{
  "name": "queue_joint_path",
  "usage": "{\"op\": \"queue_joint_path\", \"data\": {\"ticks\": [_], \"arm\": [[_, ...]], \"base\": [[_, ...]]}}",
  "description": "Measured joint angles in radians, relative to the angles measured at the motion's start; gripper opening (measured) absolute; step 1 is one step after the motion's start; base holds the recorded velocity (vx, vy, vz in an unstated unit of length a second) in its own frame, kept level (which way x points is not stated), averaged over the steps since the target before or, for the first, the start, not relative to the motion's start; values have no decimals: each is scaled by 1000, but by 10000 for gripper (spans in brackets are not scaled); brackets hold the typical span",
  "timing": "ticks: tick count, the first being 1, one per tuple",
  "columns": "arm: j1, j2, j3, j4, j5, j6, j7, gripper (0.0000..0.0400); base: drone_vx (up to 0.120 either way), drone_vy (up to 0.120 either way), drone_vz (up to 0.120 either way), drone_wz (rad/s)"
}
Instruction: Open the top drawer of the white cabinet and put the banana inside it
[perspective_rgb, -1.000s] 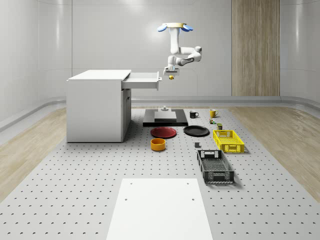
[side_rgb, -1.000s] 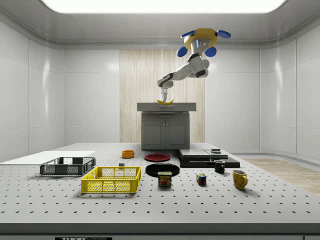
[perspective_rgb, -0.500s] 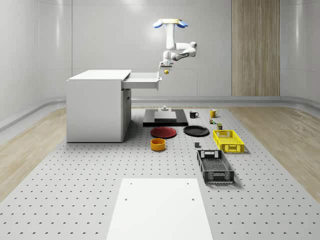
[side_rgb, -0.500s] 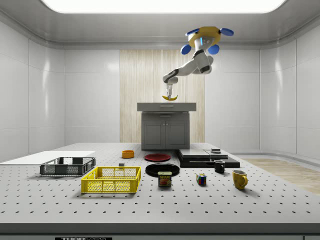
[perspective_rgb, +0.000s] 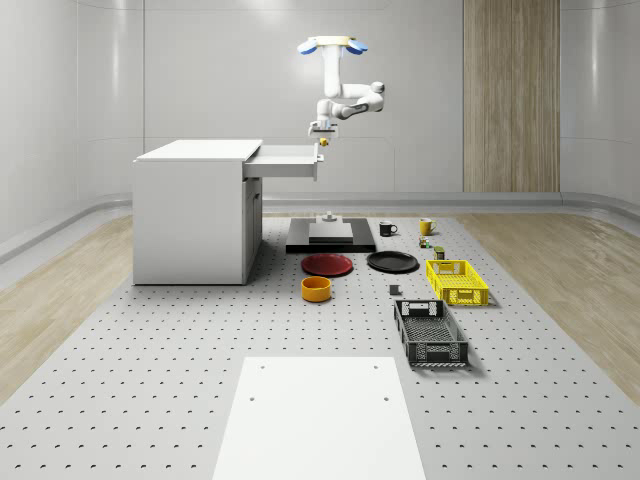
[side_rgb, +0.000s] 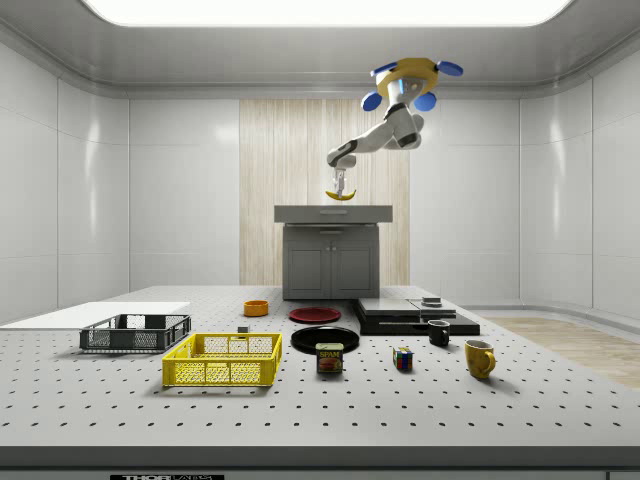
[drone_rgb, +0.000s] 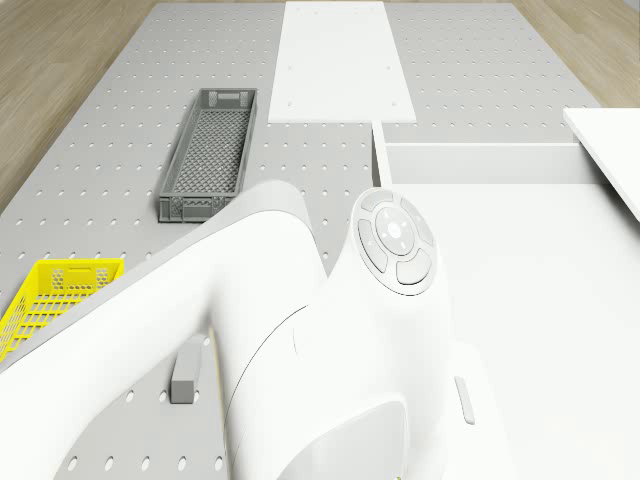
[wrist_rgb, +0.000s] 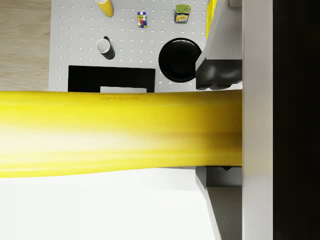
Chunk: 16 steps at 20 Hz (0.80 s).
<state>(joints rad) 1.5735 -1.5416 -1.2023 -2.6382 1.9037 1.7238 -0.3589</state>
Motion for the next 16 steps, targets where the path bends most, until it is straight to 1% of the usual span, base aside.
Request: {"op": "queue_joint_path", "data": {"ticks": [16], "arm": [[1,-4,0,0,-2,3,-1,190]], "base": [[0,-120,0,0]]}}
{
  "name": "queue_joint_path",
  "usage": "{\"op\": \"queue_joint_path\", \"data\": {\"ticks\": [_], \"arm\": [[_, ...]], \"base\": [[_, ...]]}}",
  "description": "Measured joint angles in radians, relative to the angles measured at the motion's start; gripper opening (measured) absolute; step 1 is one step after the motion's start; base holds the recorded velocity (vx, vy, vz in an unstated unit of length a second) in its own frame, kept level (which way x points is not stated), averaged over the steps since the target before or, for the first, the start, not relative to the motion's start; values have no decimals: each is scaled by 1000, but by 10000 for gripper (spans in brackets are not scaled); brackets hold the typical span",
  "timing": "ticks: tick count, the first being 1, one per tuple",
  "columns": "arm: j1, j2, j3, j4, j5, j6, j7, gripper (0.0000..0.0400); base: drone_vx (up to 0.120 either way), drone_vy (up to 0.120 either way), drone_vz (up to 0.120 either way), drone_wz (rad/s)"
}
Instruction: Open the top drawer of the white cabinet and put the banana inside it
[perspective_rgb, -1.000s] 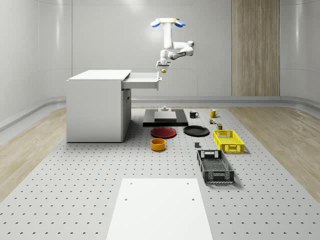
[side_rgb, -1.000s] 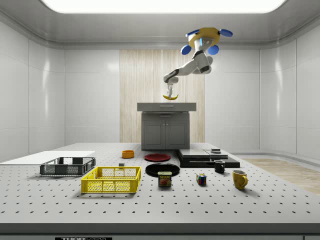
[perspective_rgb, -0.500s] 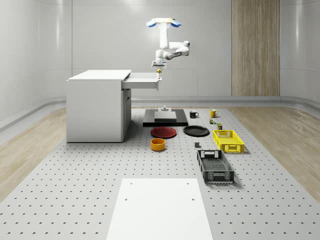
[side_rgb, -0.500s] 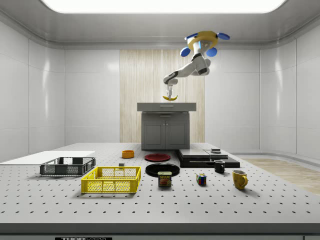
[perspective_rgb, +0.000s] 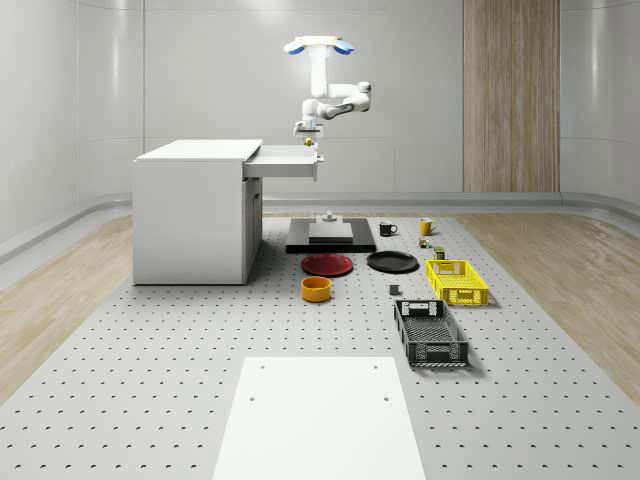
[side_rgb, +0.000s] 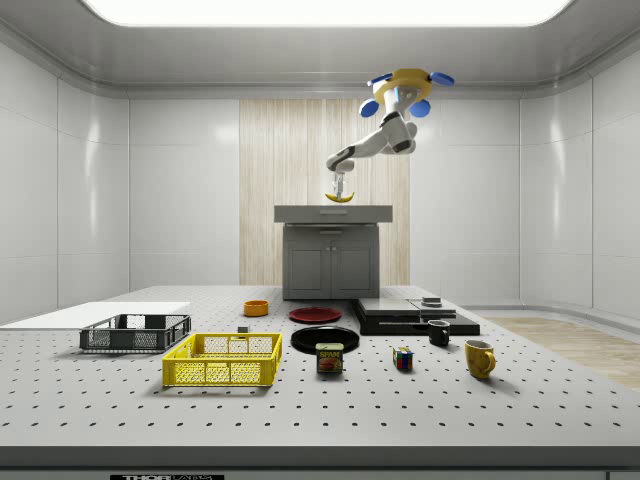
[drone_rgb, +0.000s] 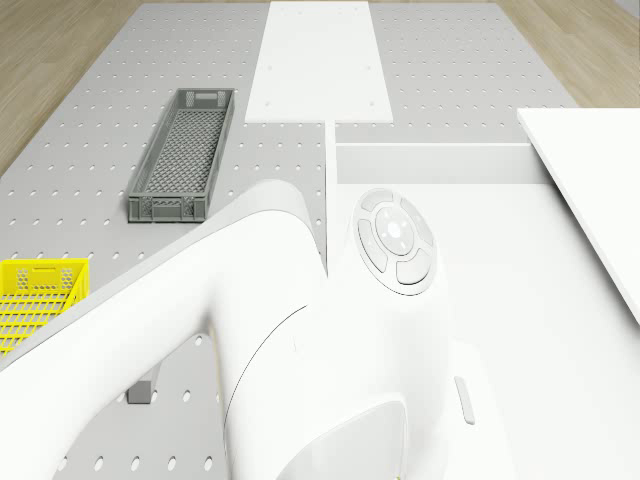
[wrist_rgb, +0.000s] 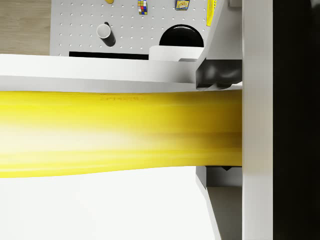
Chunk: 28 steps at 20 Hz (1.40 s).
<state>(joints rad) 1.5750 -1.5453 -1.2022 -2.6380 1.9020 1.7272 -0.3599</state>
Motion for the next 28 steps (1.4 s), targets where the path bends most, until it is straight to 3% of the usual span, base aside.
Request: {"op": "queue_joint_path", "data": {"ticks": [12,28], "arm": [[1,-2,1,1,0,2,-1,190],[46,33,146,81,132,72,-4,190]], "base": [[0,-117,0,0],[0,0,0,0]]}}
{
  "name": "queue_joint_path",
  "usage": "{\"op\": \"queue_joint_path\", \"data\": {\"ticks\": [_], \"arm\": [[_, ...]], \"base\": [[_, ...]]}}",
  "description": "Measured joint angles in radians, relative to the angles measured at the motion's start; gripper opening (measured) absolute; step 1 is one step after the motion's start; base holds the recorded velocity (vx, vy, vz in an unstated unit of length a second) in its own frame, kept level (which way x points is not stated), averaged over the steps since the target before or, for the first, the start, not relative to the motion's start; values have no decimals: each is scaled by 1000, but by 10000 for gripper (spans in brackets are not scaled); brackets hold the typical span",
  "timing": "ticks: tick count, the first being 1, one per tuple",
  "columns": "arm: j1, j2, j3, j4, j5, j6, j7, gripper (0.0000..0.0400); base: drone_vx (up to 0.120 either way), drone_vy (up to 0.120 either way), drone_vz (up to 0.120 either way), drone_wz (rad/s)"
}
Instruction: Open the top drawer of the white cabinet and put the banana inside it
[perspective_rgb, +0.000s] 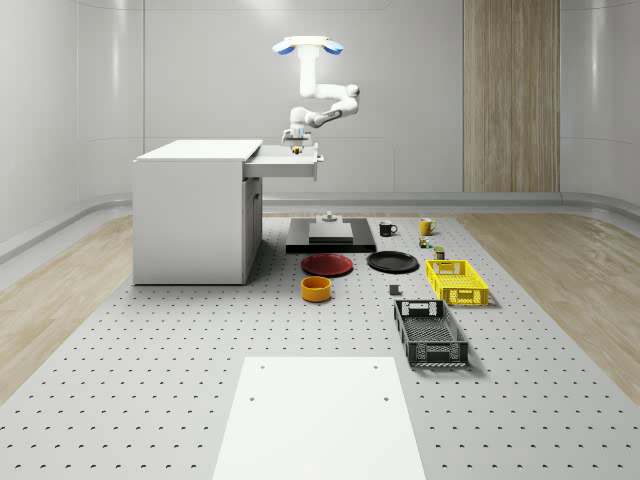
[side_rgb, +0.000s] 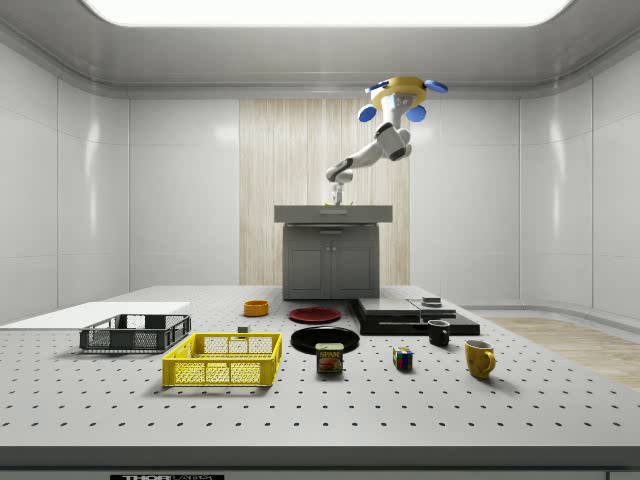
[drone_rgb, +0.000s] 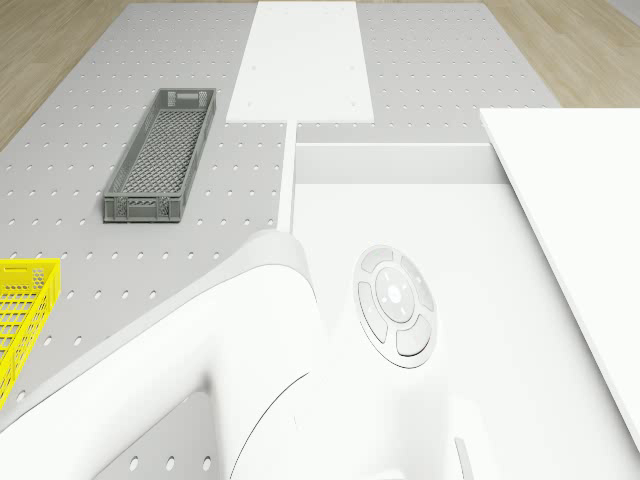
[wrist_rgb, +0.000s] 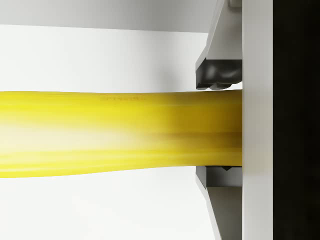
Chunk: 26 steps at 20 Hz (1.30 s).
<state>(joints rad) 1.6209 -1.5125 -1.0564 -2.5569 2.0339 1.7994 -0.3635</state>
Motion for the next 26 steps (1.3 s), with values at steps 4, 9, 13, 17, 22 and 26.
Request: {"op": "queue_joint_path", "data": {"ticks": [4,9,13,17,22,26], "arm": [[9,14,30,22,29,13,1,190],[21,35,68,53,67,30,4,190],[25,49,87,71,89,35,15,261],[16,56,81,65,90,22,37,349],[-3,56,52,37,71,-8,53,385],[-14,60,39,26,64,-24,60,395]], "base": [[0,0,0,0],[0,0,0,0],[0,0,0,0],[0,0,0,0],[0,0,0,0],[0,0,0,0]]}}
